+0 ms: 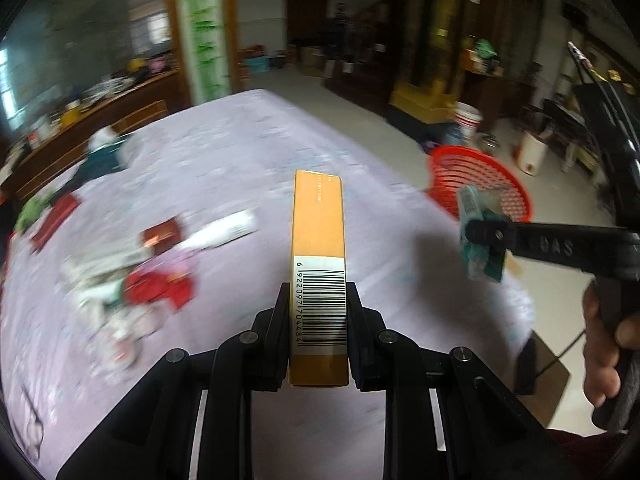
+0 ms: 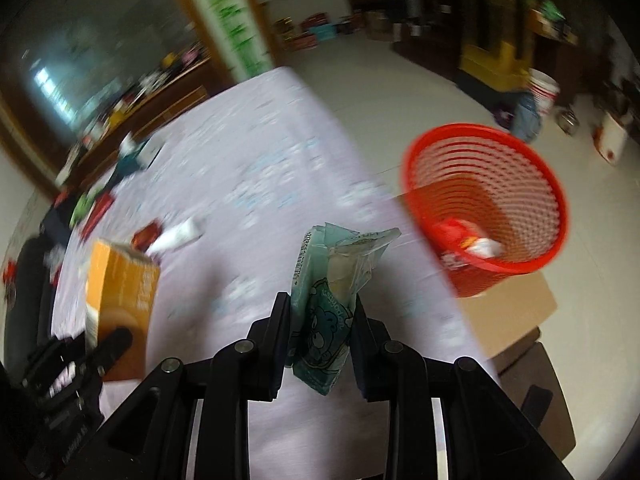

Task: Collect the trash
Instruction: 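Carry the orange box and teal tissue pack over the wastebasket, then open right gripper to drop tissue pack while left gripper drops orange box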

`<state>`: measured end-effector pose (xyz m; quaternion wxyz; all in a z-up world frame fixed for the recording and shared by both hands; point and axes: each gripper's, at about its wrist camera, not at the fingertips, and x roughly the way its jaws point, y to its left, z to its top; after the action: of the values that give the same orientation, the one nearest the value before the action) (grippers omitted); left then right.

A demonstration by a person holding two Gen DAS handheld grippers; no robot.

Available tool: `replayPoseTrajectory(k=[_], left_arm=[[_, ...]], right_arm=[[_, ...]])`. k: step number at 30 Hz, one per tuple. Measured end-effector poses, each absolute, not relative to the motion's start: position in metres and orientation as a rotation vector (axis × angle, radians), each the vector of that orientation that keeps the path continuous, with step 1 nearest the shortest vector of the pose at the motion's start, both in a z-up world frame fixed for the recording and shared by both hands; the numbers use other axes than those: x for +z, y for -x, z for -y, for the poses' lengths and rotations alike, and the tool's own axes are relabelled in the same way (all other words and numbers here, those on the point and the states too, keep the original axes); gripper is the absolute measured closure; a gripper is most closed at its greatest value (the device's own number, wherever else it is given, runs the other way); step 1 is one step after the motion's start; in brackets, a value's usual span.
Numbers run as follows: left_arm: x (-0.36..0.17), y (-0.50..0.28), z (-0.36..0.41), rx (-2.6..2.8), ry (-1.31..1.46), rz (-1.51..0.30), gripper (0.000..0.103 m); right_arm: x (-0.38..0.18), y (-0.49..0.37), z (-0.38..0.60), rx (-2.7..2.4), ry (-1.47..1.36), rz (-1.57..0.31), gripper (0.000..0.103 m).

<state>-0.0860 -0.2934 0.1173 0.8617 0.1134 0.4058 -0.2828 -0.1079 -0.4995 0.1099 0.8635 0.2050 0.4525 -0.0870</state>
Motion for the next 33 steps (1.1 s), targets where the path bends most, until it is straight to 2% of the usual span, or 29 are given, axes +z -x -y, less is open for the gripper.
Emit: replayPoseTrajectory(k=[13,17,19,20,21,22,23,33], left_arm=[[0.127,0.058,0.457,-0.855,-0.216,-0.926,0.081],[0.124,0.050,0.500,-0.884,-0.217,-0.936,0.081],[0.124,0.046,0.517,-0.892,-0.217,-0.927,0.080],[0.123,0.045,0.522,-0.895,-0.213,-0.926,0.072],[0.122,0.042,0.528,-0.891,-0.210,-0.926,0.063],[0.122,0.040,0.532,-0.882,-0.208,-0.924,0.042],[0.123,0.039,0.533,-0.866,-0.194,-0.913,0.037],[0.125,0.037,0.475,-0.786,-0.145,-0.930,0.037]], right_arm=[[0.119,0.114,0.659,-0.288,-0.639,-0.914,0.072],[0.110,0.100,0.685,-0.294,-0.654,-0.928,0.070],[0.106,0.092,0.695,-0.284,-0.656,-0.932,0.064],[0.104,0.086,0.696,-0.288,-0.656,-0.932,0.064],[0.103,0.083,0.700,-0.296,-0.655,-0.935,0.057],[0.102,0.082,0.702,-0.302,-0.658,-0.937,0.053],[0.103,0.082,0.705,-0.310,-0.663,-0.931,0.050],[0.101,0.095,0.706,-0.309,-0.662,-0.904,0.050]])
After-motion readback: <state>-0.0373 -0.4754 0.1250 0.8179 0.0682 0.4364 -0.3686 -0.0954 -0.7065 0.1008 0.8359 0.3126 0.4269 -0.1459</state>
